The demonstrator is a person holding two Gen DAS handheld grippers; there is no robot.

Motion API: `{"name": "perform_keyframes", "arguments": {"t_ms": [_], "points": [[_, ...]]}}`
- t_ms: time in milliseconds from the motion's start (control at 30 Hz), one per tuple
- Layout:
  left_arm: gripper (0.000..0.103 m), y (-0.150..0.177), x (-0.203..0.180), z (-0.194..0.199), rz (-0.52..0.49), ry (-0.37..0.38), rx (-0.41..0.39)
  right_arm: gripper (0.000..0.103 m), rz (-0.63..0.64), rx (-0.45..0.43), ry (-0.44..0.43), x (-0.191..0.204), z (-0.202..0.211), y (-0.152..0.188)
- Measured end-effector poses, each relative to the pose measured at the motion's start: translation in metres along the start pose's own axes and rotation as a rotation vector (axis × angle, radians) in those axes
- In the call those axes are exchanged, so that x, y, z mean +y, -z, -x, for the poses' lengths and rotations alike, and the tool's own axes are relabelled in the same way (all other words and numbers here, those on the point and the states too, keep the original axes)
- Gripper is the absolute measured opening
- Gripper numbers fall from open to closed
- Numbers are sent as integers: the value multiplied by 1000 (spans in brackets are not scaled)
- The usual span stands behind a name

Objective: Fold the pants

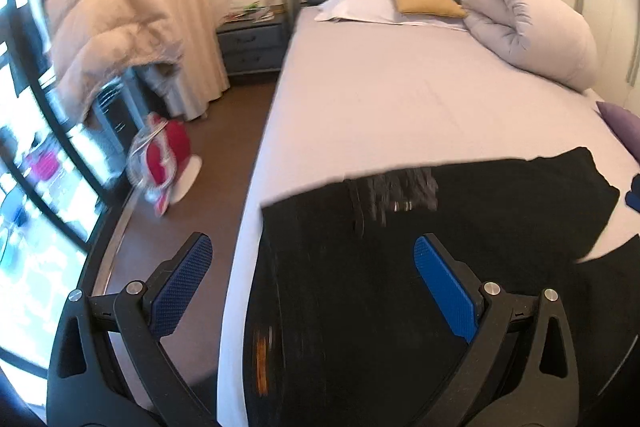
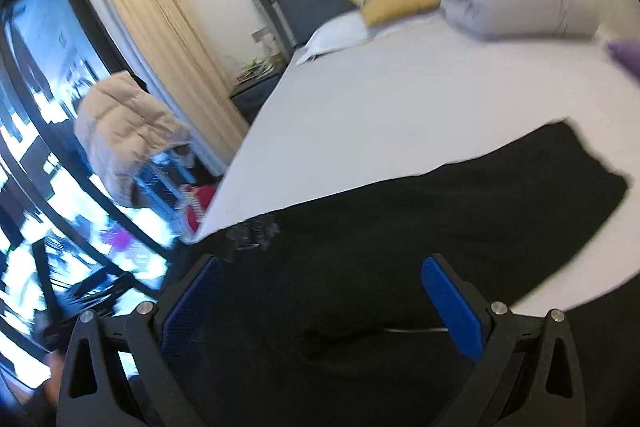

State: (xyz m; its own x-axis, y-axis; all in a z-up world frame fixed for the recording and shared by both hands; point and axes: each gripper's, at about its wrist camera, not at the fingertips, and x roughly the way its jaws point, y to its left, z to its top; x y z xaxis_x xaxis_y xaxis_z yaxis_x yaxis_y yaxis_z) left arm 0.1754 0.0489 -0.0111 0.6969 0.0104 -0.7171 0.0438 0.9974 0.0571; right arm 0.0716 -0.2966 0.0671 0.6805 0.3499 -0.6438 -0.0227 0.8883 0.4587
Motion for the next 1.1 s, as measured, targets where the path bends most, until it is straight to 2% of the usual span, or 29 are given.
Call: {"name": "perform_keyframes", "arguments": {"t_ms": [67,133,233,333,367,467,533,600,633,733,833,933,1000,1067,1100], "points": [[103,-25,0,-27,-64,70,-6,102,4,69,-31,-2,-19,-10],[103,-47,-2,-56,-165,110,16,97,100,124,-6,5,-38,-22],[103,-73,-10,-114,-318,231,149,93,285,149,-16,23,-59,-37],[103,-86,-11,-166,-420,305,265,85,446,194,-30,38,-86,-48],[103,-79,-9,-173,-437,321,281,83,485,210,-39,41,-96,-51],[103,-85,-7,-201,-461,403,339,74,554,258,-58,43,-116,-52],[101,-86,-6,-214,-477,467,380,69,565,296,-74,40,-127,-50],[101,-86,-7,-229,-500,523,442,68,562,332,-104,32,-139,-52],[101,-85,-8,-236,-512,539,478,68,559,348,-109,29,-144,-53],[101,-76,-9,-258,-567,528,567,68,565,382,-132,24,-158,-57],[97,-70,-10,-269,-617,514,589,66,594,394,-130,29,-169,-59],[73,-78,-9,-270,-612,539,587,61,657,421,-152,41,-180,-60],[34,-85,-5,-269,-589,558,585,60,706,446,-165,51,-184,-60],[27,-89,-6,-268,-577,570,582,60,764,478,-167,63,-192,-60],[19,-90,-7,-267,-580,569,574,60,794,493,-164,68,-196,-60]]}}
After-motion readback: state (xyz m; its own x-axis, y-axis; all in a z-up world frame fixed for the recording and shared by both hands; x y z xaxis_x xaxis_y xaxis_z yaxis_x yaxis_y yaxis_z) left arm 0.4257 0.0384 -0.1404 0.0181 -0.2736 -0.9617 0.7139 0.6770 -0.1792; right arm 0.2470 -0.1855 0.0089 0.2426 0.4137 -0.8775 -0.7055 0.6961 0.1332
